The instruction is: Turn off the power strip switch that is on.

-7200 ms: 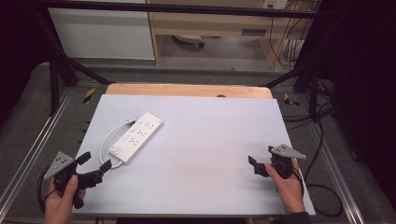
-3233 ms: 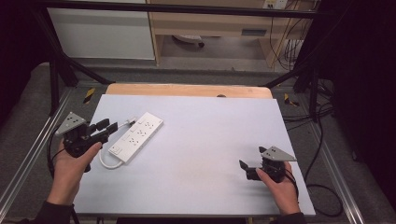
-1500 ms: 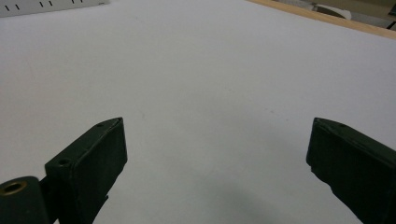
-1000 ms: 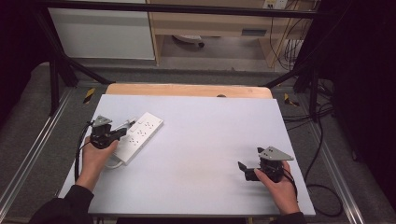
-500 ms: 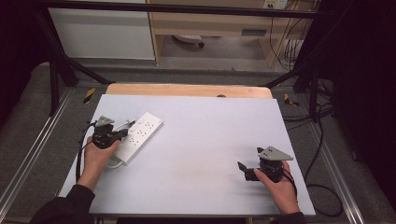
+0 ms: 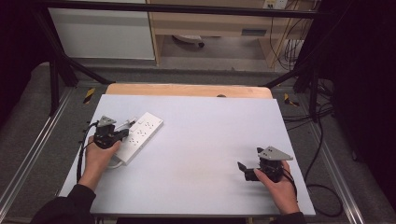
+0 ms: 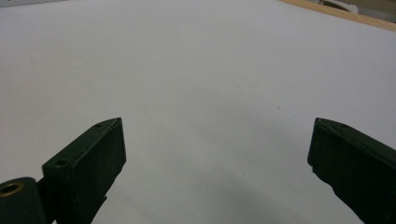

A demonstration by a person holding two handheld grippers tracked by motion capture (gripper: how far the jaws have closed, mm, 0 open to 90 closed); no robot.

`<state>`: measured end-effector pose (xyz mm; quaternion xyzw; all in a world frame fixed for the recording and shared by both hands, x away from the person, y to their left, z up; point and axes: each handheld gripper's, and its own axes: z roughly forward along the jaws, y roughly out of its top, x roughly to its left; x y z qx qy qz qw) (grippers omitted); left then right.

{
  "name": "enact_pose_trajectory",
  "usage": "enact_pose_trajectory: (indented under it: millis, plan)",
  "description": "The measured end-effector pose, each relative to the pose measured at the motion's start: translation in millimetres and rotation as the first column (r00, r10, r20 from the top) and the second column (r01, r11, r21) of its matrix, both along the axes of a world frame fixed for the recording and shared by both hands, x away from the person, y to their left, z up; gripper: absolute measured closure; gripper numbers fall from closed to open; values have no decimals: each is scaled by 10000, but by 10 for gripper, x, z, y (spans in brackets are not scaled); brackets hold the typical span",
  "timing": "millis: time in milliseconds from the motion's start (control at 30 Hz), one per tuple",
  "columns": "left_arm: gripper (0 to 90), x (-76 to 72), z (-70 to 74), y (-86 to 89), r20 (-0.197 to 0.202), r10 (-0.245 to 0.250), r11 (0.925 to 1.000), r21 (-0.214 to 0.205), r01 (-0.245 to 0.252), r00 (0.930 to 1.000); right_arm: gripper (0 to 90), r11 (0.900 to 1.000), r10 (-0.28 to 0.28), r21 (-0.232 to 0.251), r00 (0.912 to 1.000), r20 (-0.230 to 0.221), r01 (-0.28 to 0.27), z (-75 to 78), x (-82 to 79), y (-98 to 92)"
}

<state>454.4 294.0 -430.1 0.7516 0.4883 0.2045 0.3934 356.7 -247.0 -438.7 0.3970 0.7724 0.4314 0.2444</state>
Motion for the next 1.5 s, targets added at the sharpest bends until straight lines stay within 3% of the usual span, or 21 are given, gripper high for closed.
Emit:
enact_pose_trajectory:
  millis: [167,1500]
  plan:
    - [900,1,2,-4,34,-4,9999,151,4,10000,47,10000,-13,-8,10000,18,13,1,-2,-3]
    - [900,36,-14,-15,-139,82,9999,81,-81,9999,46,10000,36,9,10000,27,-36,3,-2,-2]
